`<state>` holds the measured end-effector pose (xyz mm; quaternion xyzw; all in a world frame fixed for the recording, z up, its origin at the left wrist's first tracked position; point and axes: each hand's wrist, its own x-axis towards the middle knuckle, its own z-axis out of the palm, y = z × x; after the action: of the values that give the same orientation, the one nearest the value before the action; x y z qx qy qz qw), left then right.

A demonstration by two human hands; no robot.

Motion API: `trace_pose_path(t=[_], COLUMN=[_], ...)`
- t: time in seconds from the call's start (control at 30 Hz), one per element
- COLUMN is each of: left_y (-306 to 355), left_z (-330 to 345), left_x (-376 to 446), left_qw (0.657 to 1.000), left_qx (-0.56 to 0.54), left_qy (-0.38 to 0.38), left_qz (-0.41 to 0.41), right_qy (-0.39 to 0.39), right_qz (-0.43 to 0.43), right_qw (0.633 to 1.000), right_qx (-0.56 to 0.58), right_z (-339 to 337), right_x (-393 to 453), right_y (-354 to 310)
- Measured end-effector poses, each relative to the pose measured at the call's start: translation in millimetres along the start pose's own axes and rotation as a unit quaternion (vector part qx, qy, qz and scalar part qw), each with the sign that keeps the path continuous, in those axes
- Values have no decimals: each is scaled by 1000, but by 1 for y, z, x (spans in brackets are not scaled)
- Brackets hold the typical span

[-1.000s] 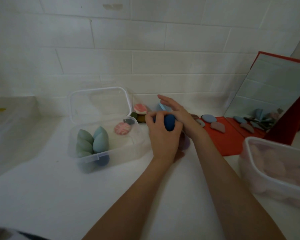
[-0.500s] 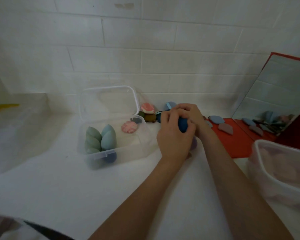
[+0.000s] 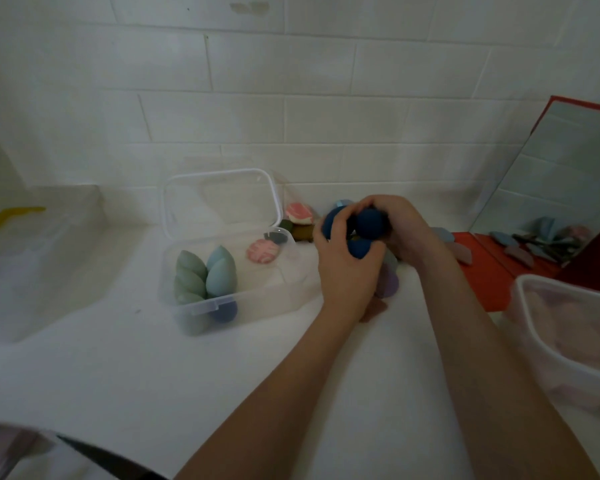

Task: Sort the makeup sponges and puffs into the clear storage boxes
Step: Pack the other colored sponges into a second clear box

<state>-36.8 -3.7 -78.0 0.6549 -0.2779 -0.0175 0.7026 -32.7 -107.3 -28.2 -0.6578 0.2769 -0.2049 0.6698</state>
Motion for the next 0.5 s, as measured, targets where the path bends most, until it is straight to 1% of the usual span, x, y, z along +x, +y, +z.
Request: trace_pose_path(t=[0.07, 0.13, 0.23, 0.3, 0.43, 0.5], left_y=[-2, -3, 4, 16, 50, 67], left_z=[-1, -1, -2, -6, -34, -59], left_x=[3, 4, 0, -2, 2, 5], left_qw=[999, 997, 994, 990, 977, 970], left_qx=[-2, 10, 24, 23, -13, -9], left_qy=[38, 72, 94, 116, 156, 168], left_qz=[2, 10, 47, 82, 143, 175], right_qy=[17, 27, 24, 8, -46, -81], right_qz=[31, 36, -30, -66, -128, -142], right_qw=[999, 997, 990, 986, 980, 981], right_qx=[8, 57, 138, 153, 143, 108], right_z=[1, 0, 1, 5, 19, 29], right_x=[1, 0, -2, -8, -30, -40], right_y=[-6, -10, -10, -14, -34, -40])
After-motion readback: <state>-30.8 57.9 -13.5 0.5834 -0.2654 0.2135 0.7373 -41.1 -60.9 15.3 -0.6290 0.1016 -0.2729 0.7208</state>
